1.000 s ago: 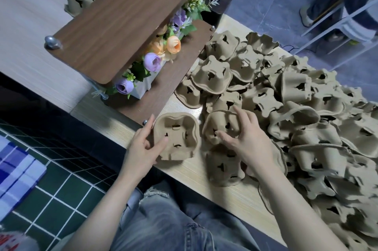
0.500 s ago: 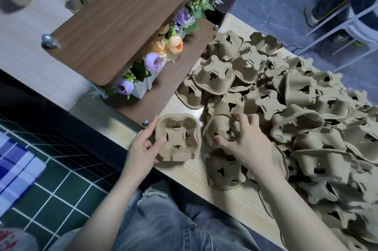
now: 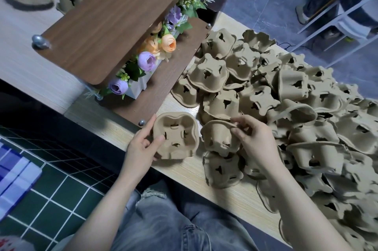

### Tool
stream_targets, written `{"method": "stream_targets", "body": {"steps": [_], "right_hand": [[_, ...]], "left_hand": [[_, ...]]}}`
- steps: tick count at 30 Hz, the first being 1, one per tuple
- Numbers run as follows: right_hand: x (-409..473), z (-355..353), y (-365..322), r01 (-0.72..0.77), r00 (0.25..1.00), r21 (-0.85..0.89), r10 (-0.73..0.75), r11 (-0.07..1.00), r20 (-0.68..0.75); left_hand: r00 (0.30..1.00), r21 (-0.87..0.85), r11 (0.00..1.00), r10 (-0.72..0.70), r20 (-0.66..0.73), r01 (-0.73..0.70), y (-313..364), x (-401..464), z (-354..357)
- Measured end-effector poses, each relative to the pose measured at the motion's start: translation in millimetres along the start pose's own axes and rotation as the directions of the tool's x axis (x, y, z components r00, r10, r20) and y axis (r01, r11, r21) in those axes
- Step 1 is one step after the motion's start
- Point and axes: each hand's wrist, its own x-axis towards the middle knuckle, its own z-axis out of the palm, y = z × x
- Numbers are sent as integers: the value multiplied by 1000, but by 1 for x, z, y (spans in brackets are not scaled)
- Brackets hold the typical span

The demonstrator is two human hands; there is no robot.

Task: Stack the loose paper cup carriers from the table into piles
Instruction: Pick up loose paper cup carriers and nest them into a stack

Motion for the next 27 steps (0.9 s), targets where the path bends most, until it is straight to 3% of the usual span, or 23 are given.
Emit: {"method": "stream_targets", "body": {"steps": [7, 12, 15, 18, 20, 23, 27], "right_hand": [[-8, -18, -24, 80, 990, 402, -25, 912, -140], [-12, -16, -45, -38, 996, 602, 82, 798, -46], [-13, -12, -53, -116, 990, 669, 143, 734, 15], [-17, -8, -61, -149, 986, 745, 156, 651, 62], [-21, -6, -68, -159, 986, 781, 143, 604, 90], [-27, -2, -81, -202, 979, 797, 118, 570, 164], [-34, 8, -92, -241, 969, 792, 88, 561, 232]], "left_hand": [[995, 163, 982, 80, 65, -90, 3, 0, 11], [986, 321, 937, 95, 134, -134, 12, 1, 26], [958, 544, 793, 273, 84, -274, 20, -6, 29], [852, 545, 682, 508, 126, -487, 34, -12, 35], [802, 532, 623, 561, 206, -573, 43, -15, 40], [835, 424, 719, 468, 291, -551, 51, -17, 46], [878, 338, 814, 399, 263, -472, 49, -17, 46]]}}
